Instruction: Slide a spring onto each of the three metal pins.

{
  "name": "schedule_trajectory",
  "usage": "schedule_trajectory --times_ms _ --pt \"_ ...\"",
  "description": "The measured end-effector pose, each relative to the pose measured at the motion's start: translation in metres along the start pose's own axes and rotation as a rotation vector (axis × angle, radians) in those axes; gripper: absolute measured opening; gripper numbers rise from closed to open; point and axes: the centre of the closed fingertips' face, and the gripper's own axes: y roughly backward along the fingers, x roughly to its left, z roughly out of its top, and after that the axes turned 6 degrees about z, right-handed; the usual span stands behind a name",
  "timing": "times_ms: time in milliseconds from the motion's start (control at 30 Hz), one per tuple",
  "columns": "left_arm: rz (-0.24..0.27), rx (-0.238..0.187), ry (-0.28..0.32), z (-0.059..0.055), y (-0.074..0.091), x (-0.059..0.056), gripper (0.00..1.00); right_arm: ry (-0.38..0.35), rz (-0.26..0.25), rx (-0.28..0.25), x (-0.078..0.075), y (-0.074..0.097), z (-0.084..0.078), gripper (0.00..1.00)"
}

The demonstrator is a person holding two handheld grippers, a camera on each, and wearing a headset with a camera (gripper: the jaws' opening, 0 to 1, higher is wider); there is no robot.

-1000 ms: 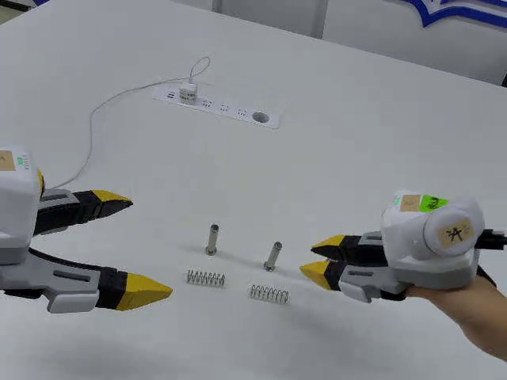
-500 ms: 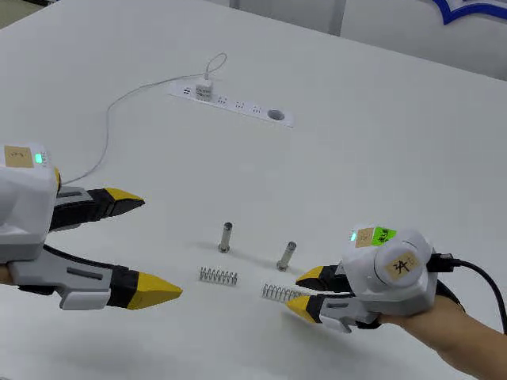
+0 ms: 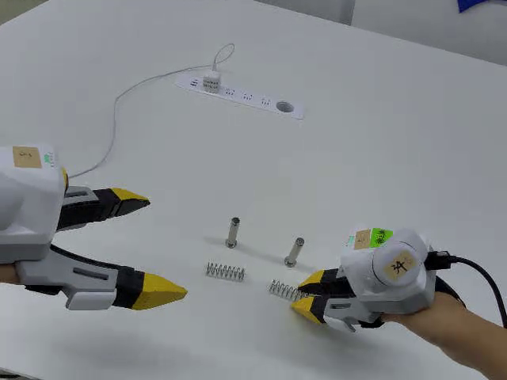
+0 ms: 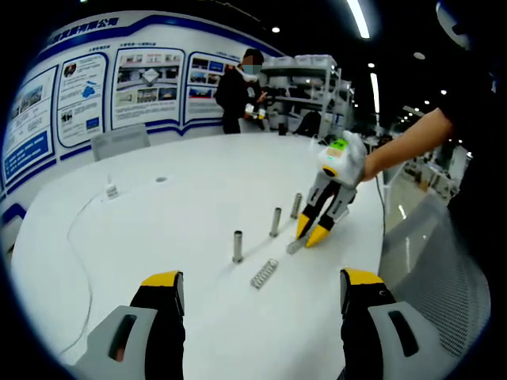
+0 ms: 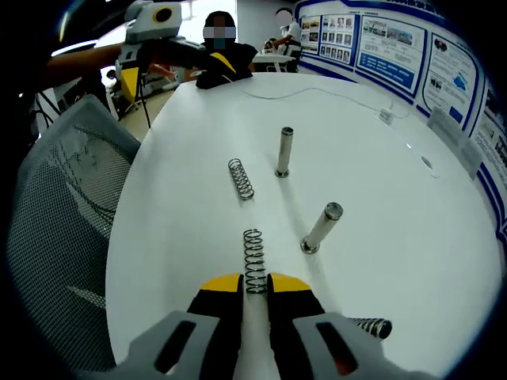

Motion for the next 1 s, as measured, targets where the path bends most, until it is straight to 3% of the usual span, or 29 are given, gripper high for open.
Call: schedule_trajectory --times_ms 300,367,533,633,833,1000 --pt "-0.024 -0.005 -0.024 0.008 -0.005 -0.009 0.83 0.006 -0.013 0.011 0.002 0.000 0.002 0.11" --pt "-0.028 -0.010 -0.022 0.011 -0.006 -0.009 0.83 -0.020 -0.010 -0.030 0.004 0.003 0.011 0.11" --pt "-0.042 -0.016 -0.043 0.018 -0.008 -0.016 0.81 -0.013 -0.027 -0.051 0.001 0.016 0.022 0.10" --pt "-0.034 -0.019 -0.062 0.021 -0.012 -0.019 0.83 -0.032 -0.025 -0.091 0.002 0.027 0.032 0.10" --pt "-0.091 -0.012 -0.104 0.021 -0.023 -0.043 0.81 0.037 -0.023 -0.101 0.014 0.047 0.047 0.10" --pt "-0.111 -0.018 -0.151 0.026 -0.032 -0.057 0.79 0.092 -0.013 -0.106 0.030 0.061 0.059 0.10"
